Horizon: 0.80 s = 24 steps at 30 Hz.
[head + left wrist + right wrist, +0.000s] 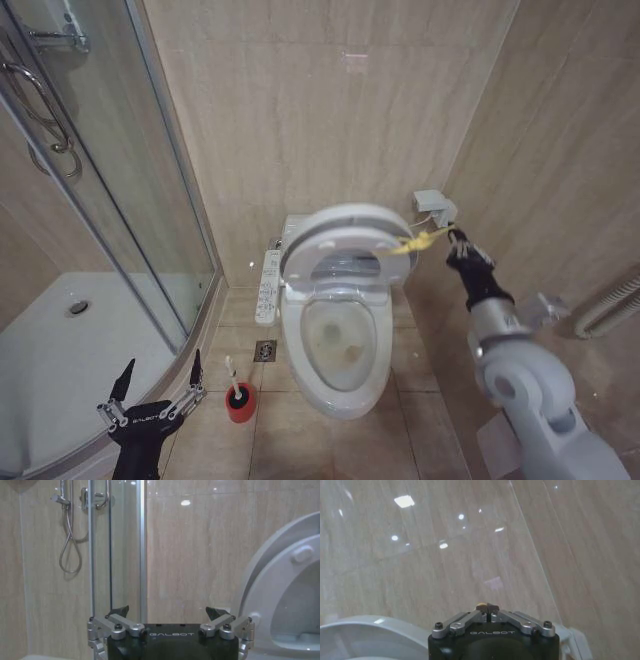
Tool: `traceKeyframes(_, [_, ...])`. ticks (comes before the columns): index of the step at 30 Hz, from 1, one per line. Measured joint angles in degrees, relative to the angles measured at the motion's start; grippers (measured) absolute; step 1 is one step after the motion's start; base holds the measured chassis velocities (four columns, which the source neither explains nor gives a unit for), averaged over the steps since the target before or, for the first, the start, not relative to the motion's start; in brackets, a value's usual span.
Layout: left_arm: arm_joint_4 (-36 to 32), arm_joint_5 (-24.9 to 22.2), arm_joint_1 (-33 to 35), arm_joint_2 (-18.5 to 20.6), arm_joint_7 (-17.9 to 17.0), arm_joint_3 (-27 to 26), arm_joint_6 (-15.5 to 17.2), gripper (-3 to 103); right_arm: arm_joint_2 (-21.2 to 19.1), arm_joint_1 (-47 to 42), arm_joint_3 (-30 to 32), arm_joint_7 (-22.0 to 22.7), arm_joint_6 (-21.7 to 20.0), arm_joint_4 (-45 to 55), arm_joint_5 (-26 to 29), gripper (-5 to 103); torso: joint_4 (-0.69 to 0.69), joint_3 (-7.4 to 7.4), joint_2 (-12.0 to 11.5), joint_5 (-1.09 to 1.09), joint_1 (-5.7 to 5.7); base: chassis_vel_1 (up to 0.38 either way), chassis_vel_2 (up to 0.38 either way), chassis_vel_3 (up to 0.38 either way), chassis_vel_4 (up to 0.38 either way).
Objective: Open the toilet lid, clean the toilet bowl with a toilet brush, close the toilet lid, and flush.
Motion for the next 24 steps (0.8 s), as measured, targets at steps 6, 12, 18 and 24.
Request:
traceKeyframes(6, [0.0, 0.0, 0.0, 0.0, 0.0, 0.0, 0.0, 100, 0.82, 9.1, -2.57, 0.26, -0.22, -5.95, -0.14, 1, -0.05, 0.0, 0.0, -0.01, 0.0, 0.0, 0.0, 0.0, 0.0])
traceKeyframes(12, [0.0, 0.0, 0.0, 0.0, 0.0, 0.0, 0.0, 100, 2.59, 17.25, -5.02, 0.26, 0.09, -11.55, -0.74, 1, -0.04, 0.0, 0.0, 0.0, 0.0, 0.0, 0.0, 0.0, 0.0])
traceKeyframes(18, [-0.01, 0.0, 0.0, 0.0, -0.01, 0.0, 0.0, 100, 3.68, 26.38, -8.51, -1.87, 2.77, -20.46, -2.27, 1, -0.05, 0.0, 0.0, -0.01, 0.0, 0.0, 0.0, 0.0, 0.0])
traceKeyframes(24, [0.0, 0.0, 0.0, 0.0, 0.0, 0.0, 0.0, 100, 7.19, 33.94, -12.74, -3.64, 7.55, -30.25, -5.81, 1, -0.07, -0.01, 0.01, -0.01, -0.01, 0.0, 0.0, 0.0, 0.0])
